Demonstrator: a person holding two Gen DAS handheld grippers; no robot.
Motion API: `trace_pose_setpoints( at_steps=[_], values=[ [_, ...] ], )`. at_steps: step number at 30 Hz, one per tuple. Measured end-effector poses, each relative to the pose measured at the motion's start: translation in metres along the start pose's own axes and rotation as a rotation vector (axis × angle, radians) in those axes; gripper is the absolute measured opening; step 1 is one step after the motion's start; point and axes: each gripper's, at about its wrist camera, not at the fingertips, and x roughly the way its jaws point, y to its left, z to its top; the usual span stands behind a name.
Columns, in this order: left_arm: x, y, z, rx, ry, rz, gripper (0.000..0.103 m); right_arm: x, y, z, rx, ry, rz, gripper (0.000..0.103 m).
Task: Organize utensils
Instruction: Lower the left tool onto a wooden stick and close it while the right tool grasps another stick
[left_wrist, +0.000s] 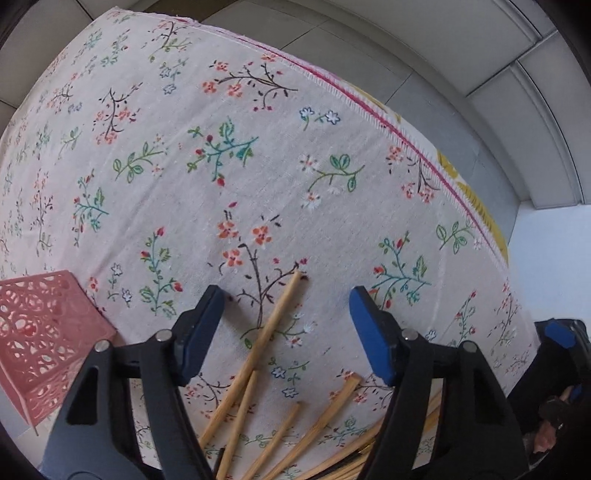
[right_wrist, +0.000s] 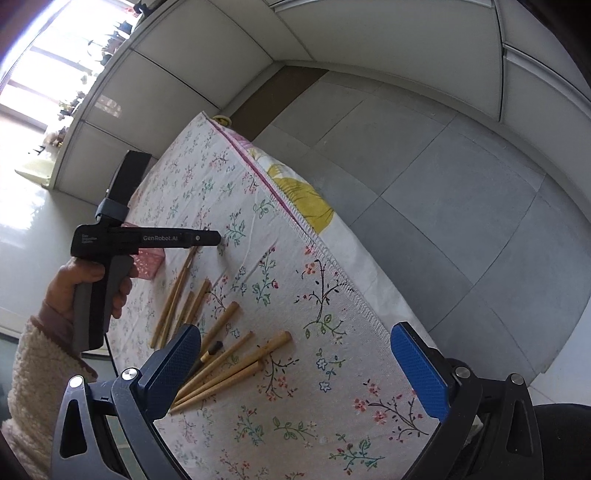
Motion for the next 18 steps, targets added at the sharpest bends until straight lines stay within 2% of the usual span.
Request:
trace_pose_setpoints(
  at_steps=[2, 4, 5, 6, 8, 13, 18],
  values=[
    [-0.003, 0.001, -0.007, 0.009, -0.01, -0.004, 0.071, 0.002, 0.0, 0.0, 0.003, 0.007, -0.004, 0.103],
    [-0.006, 0.002, -0.014, 0.018, -0.016, -0.002, 0.065, 0.002, 0.0, -0.001, 0.004, 0.008, -0.01, 0.103],
    [-0.008, 0.003, -0.02, 0.015, -0.02, -0.002, 0.055, 0.002, -0.001, -0.001, 0.006, 0.007, -0.013, 0.103],
    [-0.011, 0.004, -0.022, 0.008, -0.023, -0.002, 0.038, 0.002, -0.001, 0.0, 0.006, 0.008, -0.015, 0.103],
    [-0.014, 0.006, -0.028, -0.004, -0.022, 0.0, 0.012, 0.003, -0.001, 0.0, 0.008, 0.012, -0.02, 0.103],
    [-0.018, 0.019, -0.038, -0.056, -0.043, -0.028, 0.011, 0.003, 0.0, -0.001, 0.011, 0.022, -0.033, 0.103],
    [-0.03, 0.049, -0.073, -0.127, -0.154, 0.027, 0.01, -0.002, 0.007, -0.003, 0.001, 0.016, -0.097, 0.103]
  ],
)
